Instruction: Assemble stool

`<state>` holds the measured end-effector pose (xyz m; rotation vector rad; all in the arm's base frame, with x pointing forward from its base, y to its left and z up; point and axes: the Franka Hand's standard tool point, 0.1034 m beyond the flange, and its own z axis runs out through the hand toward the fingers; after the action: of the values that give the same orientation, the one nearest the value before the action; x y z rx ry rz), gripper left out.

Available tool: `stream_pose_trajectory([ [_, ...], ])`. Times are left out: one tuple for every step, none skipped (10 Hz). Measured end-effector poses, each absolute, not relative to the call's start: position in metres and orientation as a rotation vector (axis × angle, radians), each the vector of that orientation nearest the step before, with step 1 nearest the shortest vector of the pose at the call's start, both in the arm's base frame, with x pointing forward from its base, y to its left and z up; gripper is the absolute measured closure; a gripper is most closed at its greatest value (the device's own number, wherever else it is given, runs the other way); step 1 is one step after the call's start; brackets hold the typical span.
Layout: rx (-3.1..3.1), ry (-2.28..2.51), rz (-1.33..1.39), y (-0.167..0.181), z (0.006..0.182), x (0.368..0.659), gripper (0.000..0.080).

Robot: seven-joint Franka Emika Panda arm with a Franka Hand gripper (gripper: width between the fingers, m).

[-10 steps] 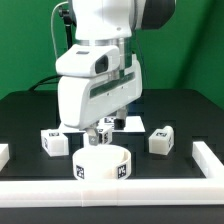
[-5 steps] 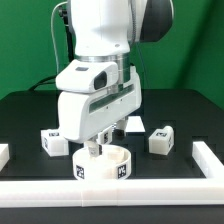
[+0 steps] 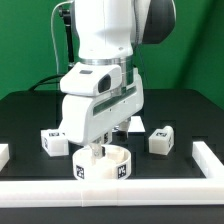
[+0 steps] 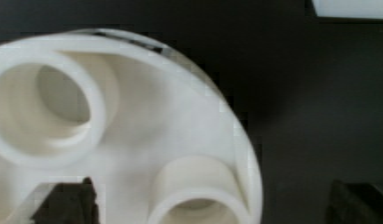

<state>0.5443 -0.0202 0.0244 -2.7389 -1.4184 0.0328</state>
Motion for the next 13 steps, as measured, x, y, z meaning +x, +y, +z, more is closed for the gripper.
stream_pose_trajectory([
  [-2.736,-1.416,0.041,-0.0202,0.0207,0.5422,0.015],
  [-2.733,-1.414,0.049,-0.0201,0.0174,0.5403,0.015],
  [-2.731,-1.412,0.054,-0.0202,0.0153,0.5391,0.015],
  [-2.729,-1.41,0.06,-0.0204,0.0126,0.5375,0.015],
  [-2.729,-1.409,0.06,-0.0206,0.0124,0.5376,0.015],
  [-2.729,-1.409,0.061,-0.0205,0.0123,0.5375,0.0161],
  [-2.729,-1.409,0.061,-0.0205,0.0123,0.5375,0.0161],
  [-2.729,-1.409,0.061,-0.0206,0.0123,0.5375,0.033],
  [-2.73,-1.409,0.06,-0.0209,0.0126,0.5378,0.0497],
  [-2.729,-1.409,0.062,-0.0207,0.0121,0.5374,0.063],
  [-2.729,-1.409,0.061,-0.0207,0.0122,0.5374,0.063],
  [-2.73,-1.411,0.057,-0.0205,0.0133,0.5385,0.0747],
  [-2.73,-1.411,0.057,-0.0205,0.0133,0.5385,0.0747],
])
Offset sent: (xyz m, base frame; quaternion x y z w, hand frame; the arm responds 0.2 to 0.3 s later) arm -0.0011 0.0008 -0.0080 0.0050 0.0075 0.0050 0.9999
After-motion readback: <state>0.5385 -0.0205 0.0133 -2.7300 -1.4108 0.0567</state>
